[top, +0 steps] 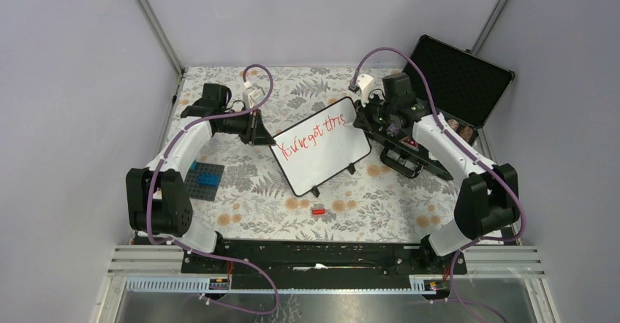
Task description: Write a sentence on the whiteboard
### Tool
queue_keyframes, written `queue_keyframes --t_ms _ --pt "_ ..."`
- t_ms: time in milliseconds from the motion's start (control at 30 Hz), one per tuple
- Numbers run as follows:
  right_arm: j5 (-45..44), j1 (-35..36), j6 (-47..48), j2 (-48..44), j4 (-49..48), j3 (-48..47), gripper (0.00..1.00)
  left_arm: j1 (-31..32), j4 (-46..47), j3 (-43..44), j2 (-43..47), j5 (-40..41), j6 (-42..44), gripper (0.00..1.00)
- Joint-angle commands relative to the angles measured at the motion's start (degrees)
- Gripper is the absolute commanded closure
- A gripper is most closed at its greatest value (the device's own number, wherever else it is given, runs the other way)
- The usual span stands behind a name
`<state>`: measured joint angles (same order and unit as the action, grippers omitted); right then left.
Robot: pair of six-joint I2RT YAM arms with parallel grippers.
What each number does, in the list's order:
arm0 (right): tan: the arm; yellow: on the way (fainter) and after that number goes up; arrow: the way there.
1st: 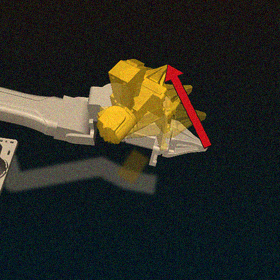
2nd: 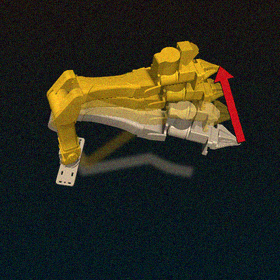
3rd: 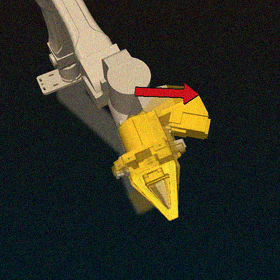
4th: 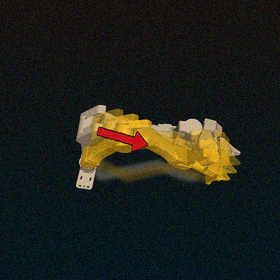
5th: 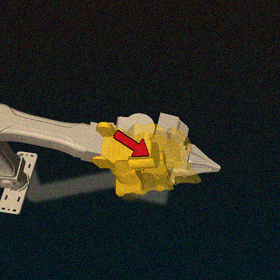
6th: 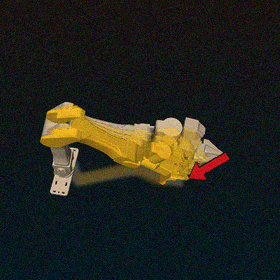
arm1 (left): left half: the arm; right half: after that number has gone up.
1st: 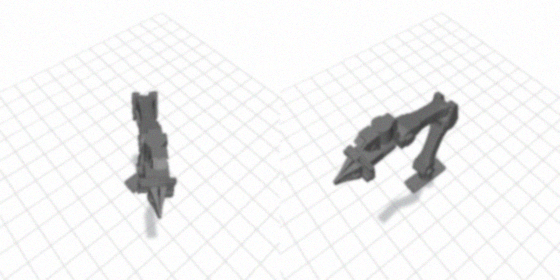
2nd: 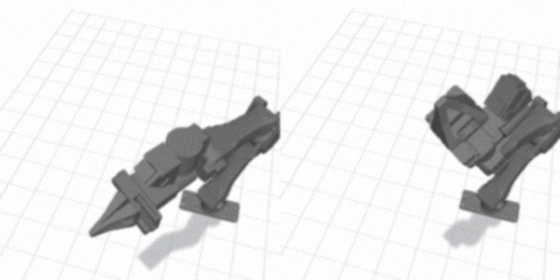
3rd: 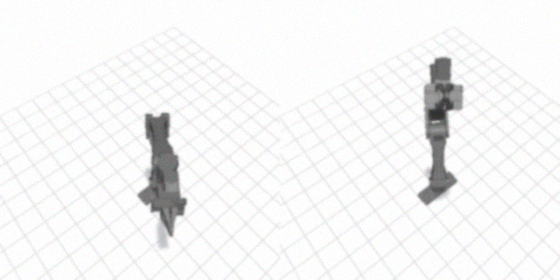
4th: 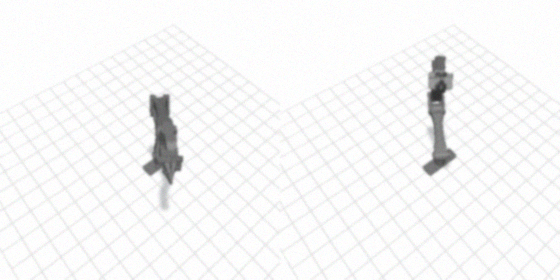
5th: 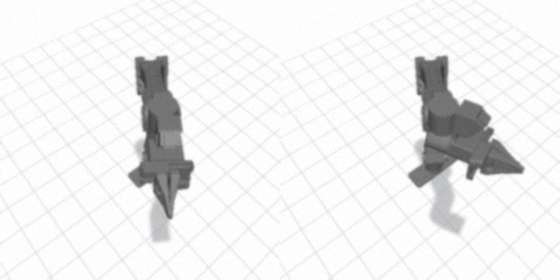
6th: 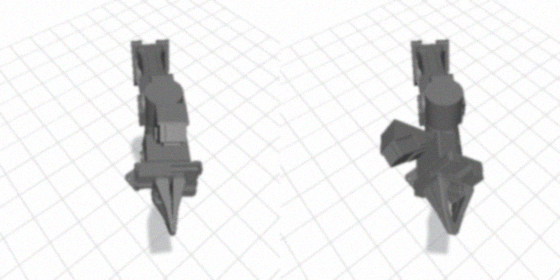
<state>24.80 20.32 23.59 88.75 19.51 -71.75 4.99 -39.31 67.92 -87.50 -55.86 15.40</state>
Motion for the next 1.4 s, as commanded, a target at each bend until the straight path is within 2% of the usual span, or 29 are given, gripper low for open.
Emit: queue_keyframes --t_ms 0,333,567,1367 --pt "2.1 1.4 0.2 -0.8 0.4 -0.3 1.0 0.7 2.1 1.2 -0.7 3.2 2.2 1.0" --pt "3.1 1.5 -0.8 -2.7 1.2 -1.8 1.0 0.7 2.1 1.0 -0.5 3.2 2.2 1.0" --pt "2.9 -1.5 -0.9 -4.6 1.5 -2.3 1.0 0.7 2.1 0.8 0.1 3.3 2.3 1.0" --pt "-2.1 -2.1 0.2 1.7 -0.8 -4.6 1.0 0.7 2.1 0.5 0.1 3.6 2.6 1.0"
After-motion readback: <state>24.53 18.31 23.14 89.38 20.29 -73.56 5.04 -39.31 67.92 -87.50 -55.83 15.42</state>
